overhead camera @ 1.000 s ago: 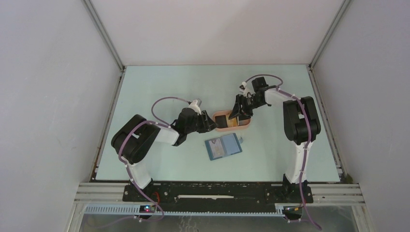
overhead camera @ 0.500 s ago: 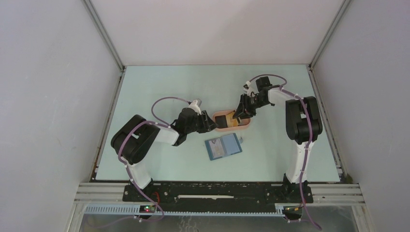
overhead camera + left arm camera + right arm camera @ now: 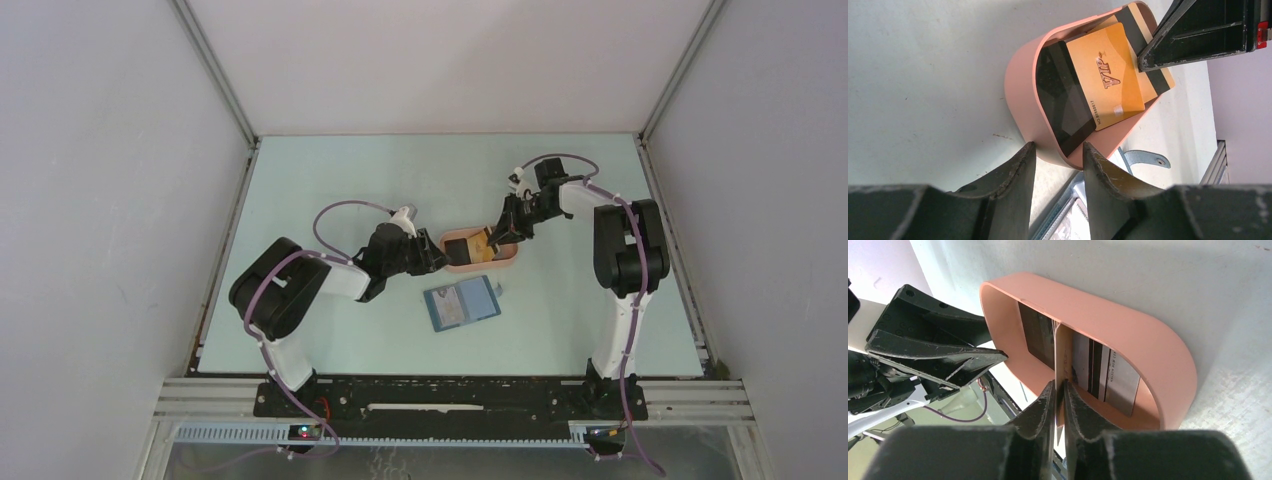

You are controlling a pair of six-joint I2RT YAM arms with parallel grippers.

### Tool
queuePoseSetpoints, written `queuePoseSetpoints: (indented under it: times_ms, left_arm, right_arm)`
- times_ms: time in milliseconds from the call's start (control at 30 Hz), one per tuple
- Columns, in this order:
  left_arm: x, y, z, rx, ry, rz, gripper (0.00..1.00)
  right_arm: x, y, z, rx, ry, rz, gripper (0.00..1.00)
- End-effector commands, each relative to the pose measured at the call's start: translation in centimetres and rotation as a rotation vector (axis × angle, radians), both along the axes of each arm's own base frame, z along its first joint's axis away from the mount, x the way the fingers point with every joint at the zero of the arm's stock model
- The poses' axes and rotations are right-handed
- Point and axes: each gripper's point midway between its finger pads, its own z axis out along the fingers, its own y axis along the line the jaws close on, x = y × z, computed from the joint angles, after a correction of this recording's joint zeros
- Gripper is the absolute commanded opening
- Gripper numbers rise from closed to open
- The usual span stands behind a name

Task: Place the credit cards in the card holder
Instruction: Pick up the credit card from the storage box.

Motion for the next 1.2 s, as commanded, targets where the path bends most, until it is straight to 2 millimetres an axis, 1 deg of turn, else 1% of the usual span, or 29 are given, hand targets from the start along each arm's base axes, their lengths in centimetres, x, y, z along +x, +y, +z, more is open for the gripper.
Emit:
queuePoseSetpoints:
  times_ms: [0,133,367,500,633,800,833,867,967,1033,1133,1167]
  left_arm:
    - [0.2,-0.8,2.6,-0.036,-0.052,-0.017,0.44]
    - [0.2,-0.7,2.9,-0.036,-0.059,-0.013,0.44]
    - [0.3,-0.2,3.9,-0.022,-0.078,-0.006,0.45]
    - [0.2,0.4,4.3,-0.017,-0.089,0.003,0.47]
    - [-0.2,1.1,5.1,-0.02,-0.108,0.008,0.5]
    - [-1.3,2.0,7.3,-0.041,-0.168,0.001,0.63]
    - [-1.6,2.2,8.2,-0.053,-0.19,0.002,0.66]
    - [-1.9,2.4,8.7,-0.06,-0.203,0.004,0.68]
    - [-3.2,3.0,10.0,-0.093,-0.23,-0.001,0.72]
    - [-4.3,3.2,11.3,-0.146,-0.257,-0.015,0.73]
    - [-6.3,2.9,13.5,-0.249,-0.294,-0.055,0.74]
    - [-7.0,2.6,14.3,-0.288,-0.304,-0.069,0.74]
  right_arm:
    - [0.7,-0.1,2.8,0.019,-0.068,0.003,0.14]
    - [0.9,-0.5,3.1,-0.017,-0.099,-0.001,0.07]
    - [0.9,-1.2,3.4,-0.061,-0.137,0.004,0.05]
    - [0.9,-2.2,3.5,-0.133,-0.193,0.026,0.01]
    - [0.5,-2.7,5.2,-0.159,-0.281,0.069,0.0]
    - [-0.5,-3.0,7.6,-0.161,-0.389,0.117,0.0]
    - [-0.8,-2.9,8.1,-0.151,-0.407,0.128,0.0]
    - [-1.2,-2.8,8.6,-0.138,-0.423,0.138,0.0]
    - [-2.5,-2.1,10.3,-0.071,-0.478,0.176,0.0]
    - [-3.5,-1.5,11.6,-0.017,-0.52,0.205,0.0]
    - [-5.4,-0.4,14.2,0.097,-0.59,0.251,0.0]
    - [-6.1,-0.1,14.7,0.134,-0.601,0.266,0.0]
